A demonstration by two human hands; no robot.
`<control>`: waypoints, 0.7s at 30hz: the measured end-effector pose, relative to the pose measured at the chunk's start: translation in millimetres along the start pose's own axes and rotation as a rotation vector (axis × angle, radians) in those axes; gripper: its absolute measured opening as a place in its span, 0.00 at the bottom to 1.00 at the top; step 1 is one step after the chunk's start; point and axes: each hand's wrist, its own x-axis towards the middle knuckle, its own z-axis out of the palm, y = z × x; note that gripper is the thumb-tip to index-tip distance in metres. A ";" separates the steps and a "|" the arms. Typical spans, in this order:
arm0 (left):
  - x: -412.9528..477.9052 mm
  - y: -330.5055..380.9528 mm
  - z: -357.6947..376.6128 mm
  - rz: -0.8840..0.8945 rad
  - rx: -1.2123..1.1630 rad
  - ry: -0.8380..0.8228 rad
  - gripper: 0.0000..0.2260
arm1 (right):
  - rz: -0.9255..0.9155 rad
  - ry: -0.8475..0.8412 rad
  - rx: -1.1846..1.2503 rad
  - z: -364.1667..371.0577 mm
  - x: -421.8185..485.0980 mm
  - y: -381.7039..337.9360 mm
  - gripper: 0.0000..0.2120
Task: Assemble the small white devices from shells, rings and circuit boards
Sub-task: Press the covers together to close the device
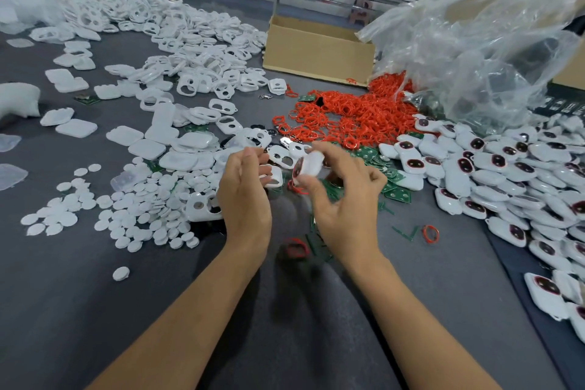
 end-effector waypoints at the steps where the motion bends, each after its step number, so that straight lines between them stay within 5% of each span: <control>1: -0.1 0.4 0.1 0.015 0.007 0.006 0.12 | -0.013 -0.065 -0.057 1.5 1.0 0.3 0.14; 3: -0.6 0.0 -0.4 0.033 0.029 0.008 0.12 | -0.009 -0.240 -0.141 6.7 -1.1 -0.2 0.14; 7: 0.9 -0.6 -0.9 0.029 0.015 0.004 0.14 | -0.021 -0.094 -0.005 4.2 -1.1 -0.6 0.16; 11: 0.1 -0.6 -0.6 0.063 0.034 0.007 0.14 | -0.025 -0.272 -0.081 11.6 -5.0 2.0 0.16; 21: -4.2 0.1 1.4 0.052 -0.033 -0.214 0.13 | 0.346 -0.055 0.811 0.0 7.6 -3.6 0.14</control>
